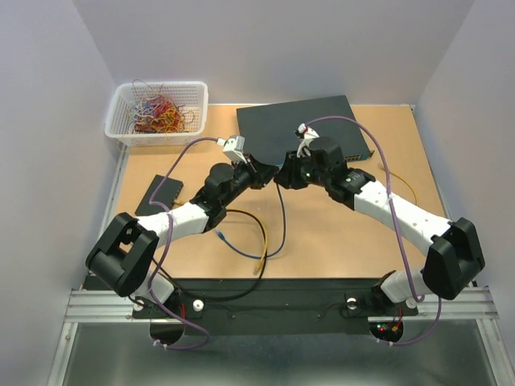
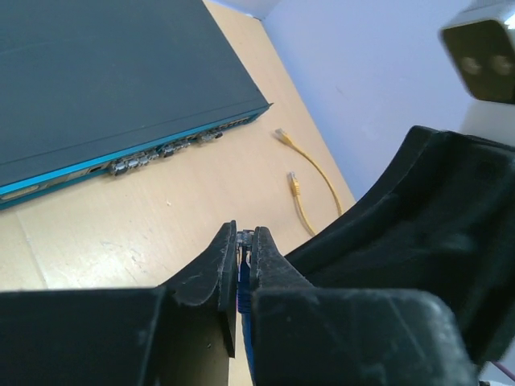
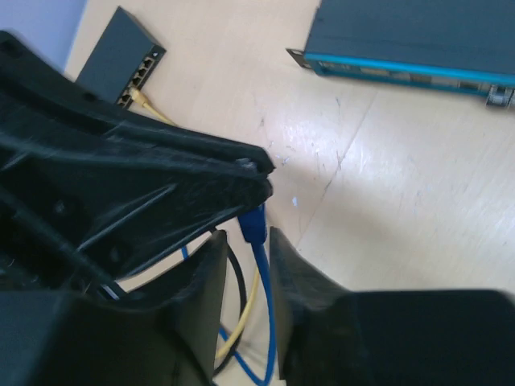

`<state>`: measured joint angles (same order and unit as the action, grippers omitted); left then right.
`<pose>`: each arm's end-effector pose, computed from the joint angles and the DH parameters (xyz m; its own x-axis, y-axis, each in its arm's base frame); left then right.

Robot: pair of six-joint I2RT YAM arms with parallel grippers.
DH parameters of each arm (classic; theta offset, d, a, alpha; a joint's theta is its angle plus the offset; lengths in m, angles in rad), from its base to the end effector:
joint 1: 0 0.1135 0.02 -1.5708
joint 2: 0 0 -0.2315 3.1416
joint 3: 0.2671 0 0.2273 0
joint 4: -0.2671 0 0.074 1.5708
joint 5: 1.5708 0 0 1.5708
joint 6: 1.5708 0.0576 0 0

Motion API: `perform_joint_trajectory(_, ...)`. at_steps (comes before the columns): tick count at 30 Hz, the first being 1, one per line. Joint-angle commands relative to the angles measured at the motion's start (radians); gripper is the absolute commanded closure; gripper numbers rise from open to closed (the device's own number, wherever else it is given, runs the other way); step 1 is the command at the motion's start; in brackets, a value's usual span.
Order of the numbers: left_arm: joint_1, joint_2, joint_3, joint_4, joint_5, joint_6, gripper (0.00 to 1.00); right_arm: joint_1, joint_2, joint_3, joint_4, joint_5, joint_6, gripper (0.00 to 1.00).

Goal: Insert the plug into the switch port

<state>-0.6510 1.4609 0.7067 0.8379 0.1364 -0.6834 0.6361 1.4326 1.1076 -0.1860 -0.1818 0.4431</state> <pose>0.2546 -0.2038 0.2482 -0.3956 -0.4851 -0.7799 0.5911 0.5154 -0.6204 0.2585 0.2038 0.2657 -0.6603 0.0366 -0.7501 -0.4738 0.7547 0.4539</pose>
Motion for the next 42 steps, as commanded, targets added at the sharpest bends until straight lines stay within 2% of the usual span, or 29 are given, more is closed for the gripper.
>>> perform_joint_trajectory(1,0.007,-0.010,0.007,0.012,-0.017,-0.021,1.00,0.004,-0.083,-0.018,0.155,0.016,0.032,0.58)
perform_joint_trajectory(3,0.007,-0.014,0.005,0.007,-0.020,-0.036,1.00,0.005,-0.083,-0.031,0.169,0.001,0.034,0.55)
perform_joint_trajectory(9,0.007,-0.034,0.007,0.001,-0.014,-0.059,1.00,0.005,-0.067,-0.055,0.178,-0.012,0.042,0.55)
perform_joint_trajectory(20,0.013,-0.071,0.002,-0.011,-0.014,-0.085,1.00,0.004,-0.081,-0.104,0.221,0.013,0.039,0.60)
perform_joint_trajectory(42,0.014,-0.045,0.000,0.018,0.006,-0.107,1.00,0.004,-0.026,-0.091,0.266,0.022,0.054,0.69)
